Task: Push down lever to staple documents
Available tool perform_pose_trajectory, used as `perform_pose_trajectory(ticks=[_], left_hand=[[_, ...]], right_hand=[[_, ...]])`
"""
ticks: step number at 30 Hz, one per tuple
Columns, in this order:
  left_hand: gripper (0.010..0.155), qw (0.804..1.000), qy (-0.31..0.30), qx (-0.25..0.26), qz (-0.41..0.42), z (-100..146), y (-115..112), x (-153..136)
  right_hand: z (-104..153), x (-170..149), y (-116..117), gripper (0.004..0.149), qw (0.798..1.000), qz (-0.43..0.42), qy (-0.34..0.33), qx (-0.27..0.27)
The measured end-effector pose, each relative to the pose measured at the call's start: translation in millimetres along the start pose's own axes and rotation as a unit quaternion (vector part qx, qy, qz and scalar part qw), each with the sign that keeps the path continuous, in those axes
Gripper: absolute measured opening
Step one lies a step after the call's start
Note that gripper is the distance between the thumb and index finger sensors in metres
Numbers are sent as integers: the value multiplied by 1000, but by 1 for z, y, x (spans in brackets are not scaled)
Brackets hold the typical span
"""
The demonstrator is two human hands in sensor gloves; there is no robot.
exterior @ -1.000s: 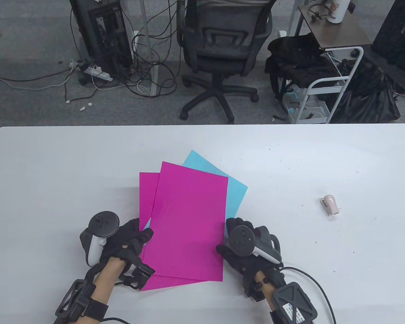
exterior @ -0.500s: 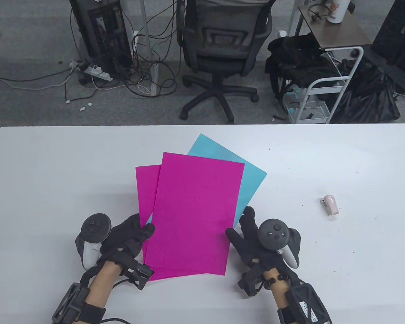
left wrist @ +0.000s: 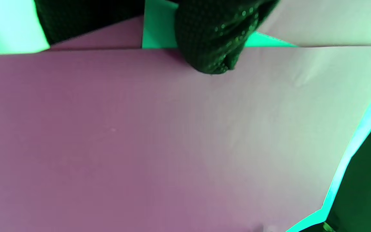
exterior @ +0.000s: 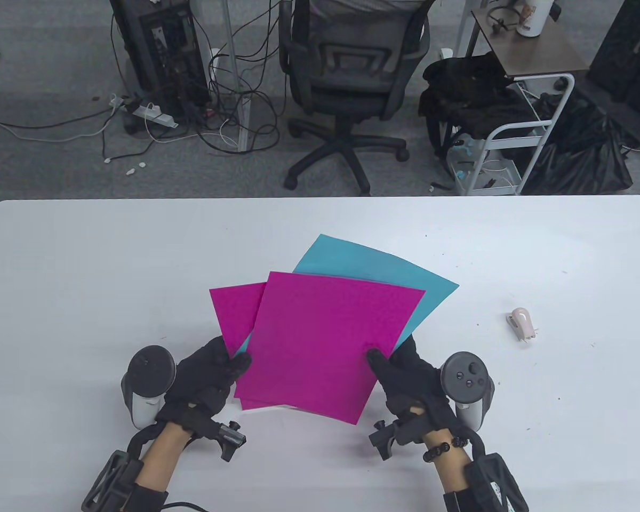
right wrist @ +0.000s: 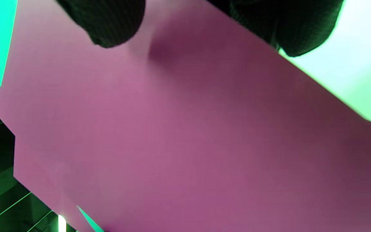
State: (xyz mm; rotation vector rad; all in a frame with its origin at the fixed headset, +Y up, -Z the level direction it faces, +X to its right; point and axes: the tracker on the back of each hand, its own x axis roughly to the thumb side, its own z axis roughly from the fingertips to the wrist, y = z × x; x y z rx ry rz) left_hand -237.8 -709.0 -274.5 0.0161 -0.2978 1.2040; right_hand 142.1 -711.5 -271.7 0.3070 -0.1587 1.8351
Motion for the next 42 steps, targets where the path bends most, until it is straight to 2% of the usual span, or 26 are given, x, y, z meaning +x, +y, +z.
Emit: perform_pose_trajectory(ticks=[6, 11, 16, 22, 30, 35, 42], left_hand=[[43, 999, -47, -3, -3, 2, 2, 12], [44, 998, -62, -12, -20, 2, 4, 16], [45, 997, -57, -25, -46, 2, 0, 13], [45, 995, -54, -37, -76, 0, -4, 10], [47, 993, -48, -60, -86, -1, -5, 7], [56, 991, -48, -88, -83, -2, -8, 7], [70, 993, -63, -96, -27, -2, -12, 9]], right_hand=[[5, 26, -4, 71, 997, 15, -69, -15], [9, 38, -5, 59, 994, 27, -105, -33], [10, 40, -4, 50, 991, 48, -116, -38], [9, 37, -6, 47, 991, 56, -117, -37], [7, 32, -7, 53, 994, 45, -100, -18], [6, 27, -6, 67, 997, 27, -77, -10], [4, 21, -3, 70, 998, 20, -59, 2]])
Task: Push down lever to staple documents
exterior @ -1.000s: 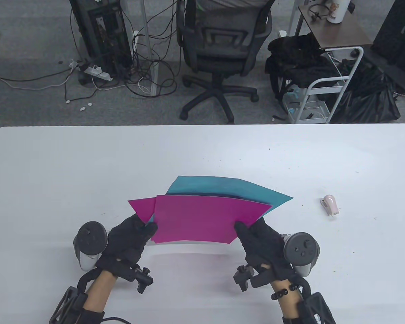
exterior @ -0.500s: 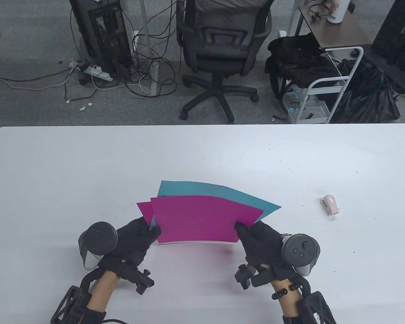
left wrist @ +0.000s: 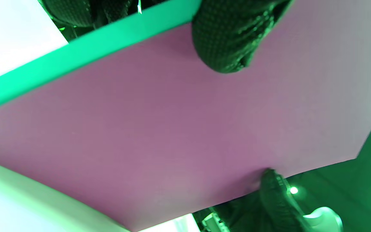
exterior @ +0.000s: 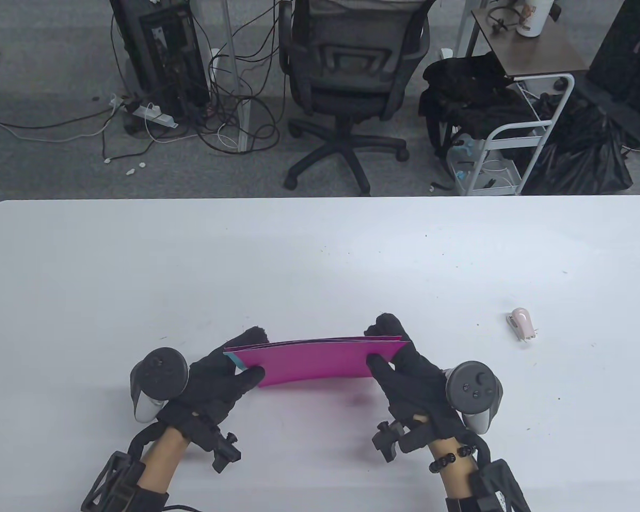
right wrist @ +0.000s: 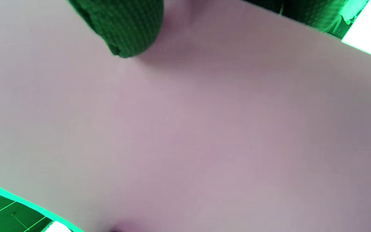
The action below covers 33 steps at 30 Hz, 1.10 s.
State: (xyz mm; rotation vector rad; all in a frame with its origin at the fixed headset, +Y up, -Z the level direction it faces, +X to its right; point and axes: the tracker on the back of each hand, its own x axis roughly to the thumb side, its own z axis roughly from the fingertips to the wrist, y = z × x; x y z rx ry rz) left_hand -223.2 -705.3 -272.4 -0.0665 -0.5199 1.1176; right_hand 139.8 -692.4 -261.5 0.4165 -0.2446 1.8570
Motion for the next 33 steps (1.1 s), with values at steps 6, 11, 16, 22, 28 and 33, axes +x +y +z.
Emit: perform_pose_trajectory(ticks=[6, 11, 16, 22, 28, 33], left_hand=[[62, 999, -5, 14, 44, -3, -7, 6], [44, 997, -10, 52, 55, -4, -6, 9], [43, 997, -13, 49, 57, -4, 1, 9], [55, 998, 15, 19, 60, -1, 5, -16], [53, 998, 15, 20, 51, 2, 13, -24], [46, 999, 6, 16, 50, 1, 11, -22]], right_hand=[[-3, -1, 15, 68, 1000, 1, 13, 12], [-5, 6, 23, 60, 1000, 5, 7, -7], [-6, 8, 24, 59, 1000, 5, 1, -9], [-4, -13, 18, 68, 999, 21, 35, 17], [-3, -19, 11, 67, 998, 17, 43, 31], [-3, -20, 16, 62, 997, 25, 46, 48]])
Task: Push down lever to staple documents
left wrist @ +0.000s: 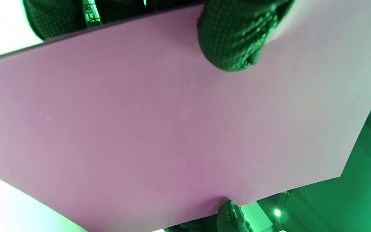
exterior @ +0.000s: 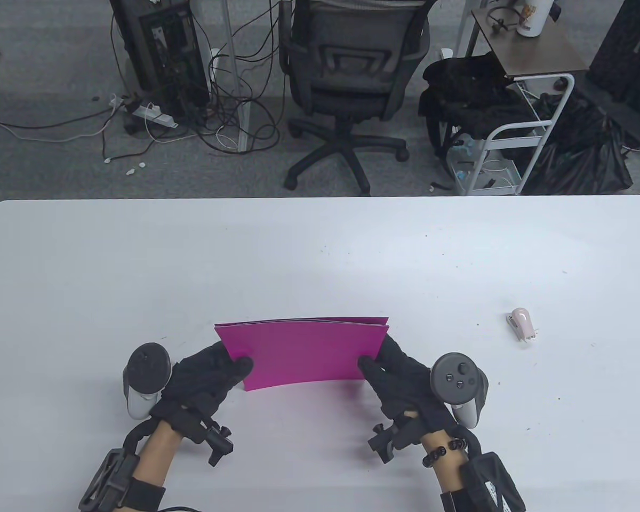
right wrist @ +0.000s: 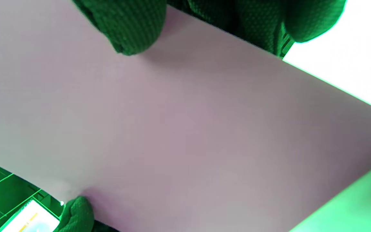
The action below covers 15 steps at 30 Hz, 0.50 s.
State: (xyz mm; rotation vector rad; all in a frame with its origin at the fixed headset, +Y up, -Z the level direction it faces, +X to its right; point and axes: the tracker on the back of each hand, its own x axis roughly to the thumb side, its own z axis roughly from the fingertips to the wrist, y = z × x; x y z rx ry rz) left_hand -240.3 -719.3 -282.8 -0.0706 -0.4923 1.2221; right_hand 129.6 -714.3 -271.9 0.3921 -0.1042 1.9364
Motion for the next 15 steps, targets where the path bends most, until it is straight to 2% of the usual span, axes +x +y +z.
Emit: perform_pose_trajectory(ticks=[6, 15], left_hand=[[42, 1000, -4, 15, -16, 0, -1, 0], [41, 999, -6, 36, -35, 1, -4, 1]], right_hand=[[-1, 0, 3, 49, 1000, 19, -1, -1], [-1, 0, 3, 47, 1000, 27, -2, -8]])
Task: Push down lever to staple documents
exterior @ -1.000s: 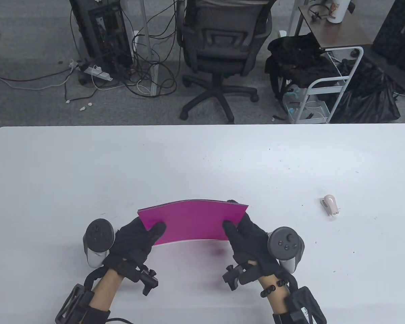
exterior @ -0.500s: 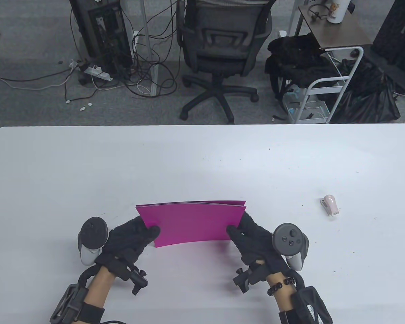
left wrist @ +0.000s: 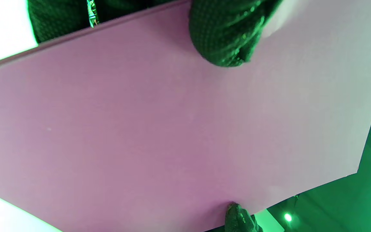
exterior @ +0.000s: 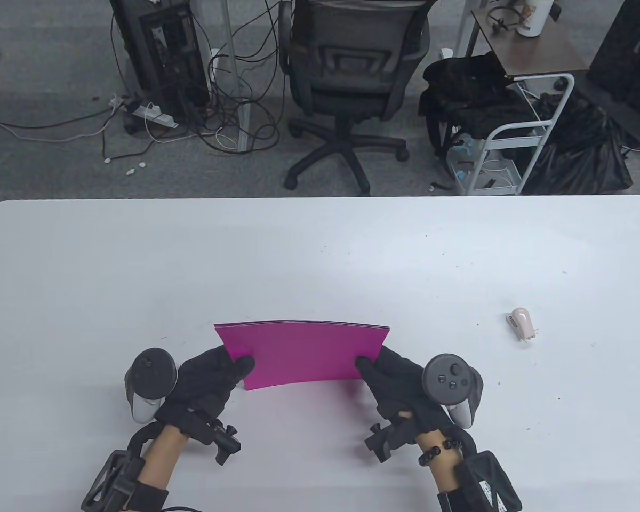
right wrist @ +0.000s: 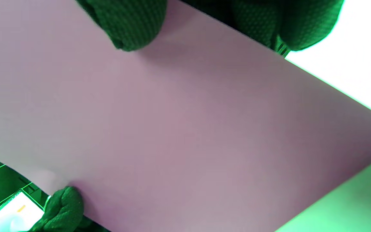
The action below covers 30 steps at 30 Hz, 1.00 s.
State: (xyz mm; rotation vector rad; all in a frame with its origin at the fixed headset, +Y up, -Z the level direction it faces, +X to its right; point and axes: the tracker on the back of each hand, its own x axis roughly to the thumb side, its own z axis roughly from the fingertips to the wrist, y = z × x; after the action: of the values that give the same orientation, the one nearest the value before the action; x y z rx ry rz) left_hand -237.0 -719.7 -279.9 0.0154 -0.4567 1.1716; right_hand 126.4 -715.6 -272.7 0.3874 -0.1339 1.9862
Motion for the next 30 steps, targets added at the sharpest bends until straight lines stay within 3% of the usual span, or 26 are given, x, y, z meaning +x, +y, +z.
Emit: perform_pose_trajectory(ticks=[13, 21, 24, 30], left_hand=[[40, 999, -9, 30, -22, 2, 3, 12], [40, 998, -12, 58, -36, 3, 12, 16], [40, 997, -10, 71, -37, 4, 18, 15], [40, 994, -2, 101, -28, 6, 32, 12]], right_hand=[[-2, 5, 1, 47, 1000, 7, -16, -9], [-8, 5, -6, 60, 994, 109, -28, -11], [-14, 4, -19, 63, 984, 174, -15, -31], [-29, -14, -74, 63, 934, 347, 51, -62]])
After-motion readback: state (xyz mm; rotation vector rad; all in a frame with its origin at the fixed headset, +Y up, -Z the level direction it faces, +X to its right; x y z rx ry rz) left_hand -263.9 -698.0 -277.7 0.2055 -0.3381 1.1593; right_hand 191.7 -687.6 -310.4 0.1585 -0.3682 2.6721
